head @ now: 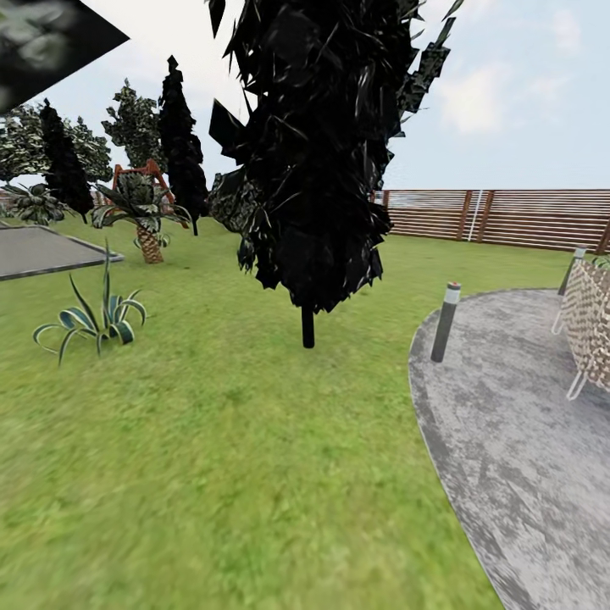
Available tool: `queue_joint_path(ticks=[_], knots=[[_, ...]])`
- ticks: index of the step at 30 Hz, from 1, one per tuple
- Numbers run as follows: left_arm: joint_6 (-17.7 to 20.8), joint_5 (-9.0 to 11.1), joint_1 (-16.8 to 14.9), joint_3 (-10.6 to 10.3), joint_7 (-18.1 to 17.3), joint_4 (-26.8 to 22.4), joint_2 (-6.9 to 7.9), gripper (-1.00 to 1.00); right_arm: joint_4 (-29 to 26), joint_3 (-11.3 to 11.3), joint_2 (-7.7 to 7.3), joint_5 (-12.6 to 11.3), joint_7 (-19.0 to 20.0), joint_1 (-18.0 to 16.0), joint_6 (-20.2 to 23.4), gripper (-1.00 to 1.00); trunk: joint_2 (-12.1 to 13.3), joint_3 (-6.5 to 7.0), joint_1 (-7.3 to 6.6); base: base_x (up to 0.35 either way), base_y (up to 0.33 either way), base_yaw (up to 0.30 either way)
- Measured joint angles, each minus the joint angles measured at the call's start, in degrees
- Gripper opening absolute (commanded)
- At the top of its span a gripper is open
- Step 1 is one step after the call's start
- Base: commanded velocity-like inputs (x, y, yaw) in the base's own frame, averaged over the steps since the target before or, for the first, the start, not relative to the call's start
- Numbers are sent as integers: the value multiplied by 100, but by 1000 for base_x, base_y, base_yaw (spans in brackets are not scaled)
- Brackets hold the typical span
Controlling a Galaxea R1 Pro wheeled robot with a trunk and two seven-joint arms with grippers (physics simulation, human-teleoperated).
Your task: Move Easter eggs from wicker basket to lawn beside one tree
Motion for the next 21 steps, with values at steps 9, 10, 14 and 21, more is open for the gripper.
queue_joint_path(ticks=[9,10,14,21], knots=[[0,0,0,0,0,-1,0,100,1,-1,-6,-1,1,0,0,100,0,0,0,187,0,0],[0,0,0,0,0,0,0,100,0,-2,-6,-2,0,0,-1,100,0,0,0,187,0,0],[0,0,0,0,0,1,0,100,0,-2,-6,-3,0,0,-3,100,0,0,0,186,0,0],[-3,0,0,0,0,3,0,100,0,-5,-6,-3,0,0,-3,100,0,0,0,186,0,0]])
